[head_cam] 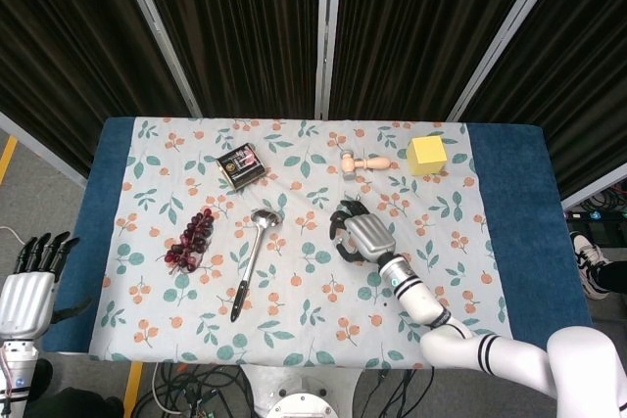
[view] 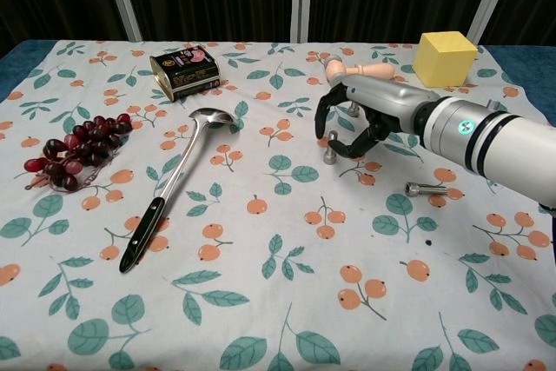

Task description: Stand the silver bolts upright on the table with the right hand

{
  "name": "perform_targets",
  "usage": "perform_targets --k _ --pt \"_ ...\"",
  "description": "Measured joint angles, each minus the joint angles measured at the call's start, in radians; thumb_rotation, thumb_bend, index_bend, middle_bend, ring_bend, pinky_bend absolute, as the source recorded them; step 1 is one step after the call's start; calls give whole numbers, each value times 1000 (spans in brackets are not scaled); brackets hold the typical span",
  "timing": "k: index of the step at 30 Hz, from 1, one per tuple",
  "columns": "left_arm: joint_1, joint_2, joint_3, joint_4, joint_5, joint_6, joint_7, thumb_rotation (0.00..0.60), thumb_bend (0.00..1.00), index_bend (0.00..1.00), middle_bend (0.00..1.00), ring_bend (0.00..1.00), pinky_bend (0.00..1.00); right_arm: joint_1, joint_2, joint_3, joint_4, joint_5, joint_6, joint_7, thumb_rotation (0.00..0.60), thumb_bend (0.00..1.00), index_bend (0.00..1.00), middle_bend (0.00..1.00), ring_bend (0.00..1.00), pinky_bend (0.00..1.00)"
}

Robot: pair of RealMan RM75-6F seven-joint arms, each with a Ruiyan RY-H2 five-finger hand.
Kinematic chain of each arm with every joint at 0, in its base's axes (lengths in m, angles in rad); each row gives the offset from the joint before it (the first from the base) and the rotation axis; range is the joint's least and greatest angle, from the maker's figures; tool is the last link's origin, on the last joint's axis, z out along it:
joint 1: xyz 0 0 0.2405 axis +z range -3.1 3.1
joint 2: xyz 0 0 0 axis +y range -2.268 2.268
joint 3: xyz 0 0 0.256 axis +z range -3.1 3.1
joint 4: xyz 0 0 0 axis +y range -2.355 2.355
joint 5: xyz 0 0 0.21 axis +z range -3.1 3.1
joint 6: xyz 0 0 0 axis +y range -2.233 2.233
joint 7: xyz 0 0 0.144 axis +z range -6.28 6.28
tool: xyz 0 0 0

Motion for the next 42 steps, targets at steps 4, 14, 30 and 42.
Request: perform_targets --k 4,14,30,42 --pt "0 0 0 0 1 1 1 600 0 147 87 0 0 -1 6 -6 -12 -17 16 -11 600 375 367 227 0 0" --pt "-6 8 -2 0 11 2 -2 600 0 147 87 0 0 -72 96 -35 -140 -133 220 -42 600 294 361 241 0 0" --pt "-8 15 0 -15 19 8 14 600 0 147 87 0 0 -260 306 -188 -264 -124 288 -142 600 257 428 242 0 0" --pt "-5 12 2 -7 12 5 1 600 0 147 87 0 0 -269 173 -193 -122 -124 237 -160 600 283 466 238 0 0"
